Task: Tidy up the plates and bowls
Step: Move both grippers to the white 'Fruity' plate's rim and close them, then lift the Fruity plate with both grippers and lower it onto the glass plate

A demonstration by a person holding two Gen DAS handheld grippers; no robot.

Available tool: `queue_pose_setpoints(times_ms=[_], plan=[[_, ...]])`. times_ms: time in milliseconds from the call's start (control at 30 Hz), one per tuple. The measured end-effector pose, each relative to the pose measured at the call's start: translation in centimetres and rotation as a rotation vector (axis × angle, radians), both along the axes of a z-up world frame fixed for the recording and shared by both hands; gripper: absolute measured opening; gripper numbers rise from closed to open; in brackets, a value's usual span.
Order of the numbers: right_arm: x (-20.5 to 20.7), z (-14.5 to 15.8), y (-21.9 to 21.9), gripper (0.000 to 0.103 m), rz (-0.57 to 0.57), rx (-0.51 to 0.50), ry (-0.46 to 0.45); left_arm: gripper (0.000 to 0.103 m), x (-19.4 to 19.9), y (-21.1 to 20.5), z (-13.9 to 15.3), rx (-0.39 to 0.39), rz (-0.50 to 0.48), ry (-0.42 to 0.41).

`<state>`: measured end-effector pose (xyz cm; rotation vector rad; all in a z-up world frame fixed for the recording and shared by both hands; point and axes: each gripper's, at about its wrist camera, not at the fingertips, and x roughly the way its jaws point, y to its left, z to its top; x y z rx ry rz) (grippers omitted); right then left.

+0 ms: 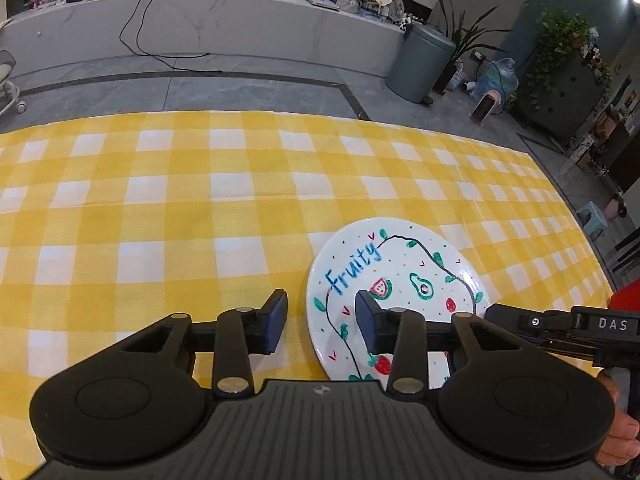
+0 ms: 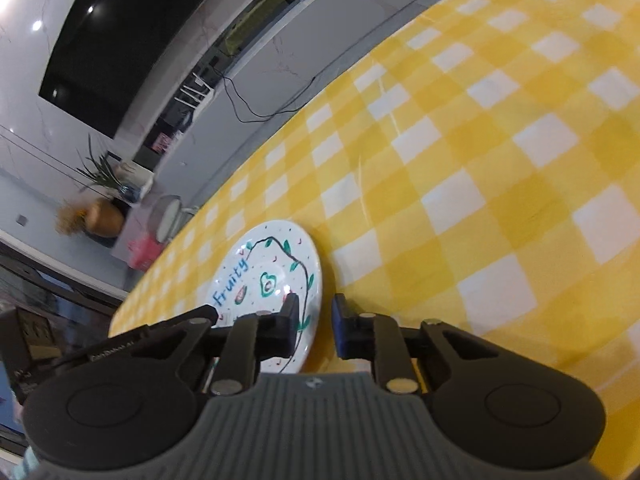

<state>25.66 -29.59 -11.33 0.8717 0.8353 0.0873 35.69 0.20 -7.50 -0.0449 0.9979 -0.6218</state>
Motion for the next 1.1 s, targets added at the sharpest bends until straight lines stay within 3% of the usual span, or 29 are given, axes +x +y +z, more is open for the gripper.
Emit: queue_pose_setpoints(times_ms=[133, 533, 833, 1100], plan=[[0.0, -0.1, 0.3, 0.014, 0.0, 0.015, -0.005, 0.029, 0.0, 0.6, -0.1, -0.028, -0.006, 0.022], [-0.2, -0.6, -0.1, 0.004, -0.059, 0.072, 0.033, 0.02, -0.1, -0.4, 0.2, 0.014, 0.044, 0.014], [-1.0, -0.3, -0.5, 0.004, -0.092, 0.116, 0.067, 0.014, 0.3, -0.6, 0.9, 0.014, 0.065, 0.067], [-2.6, 0.9, -1.2, 0.004, -0.109, 0.139, 0.067, 0.012, -1.0, -1.3, 3.2, 0.006, 0.045, 0.052]])
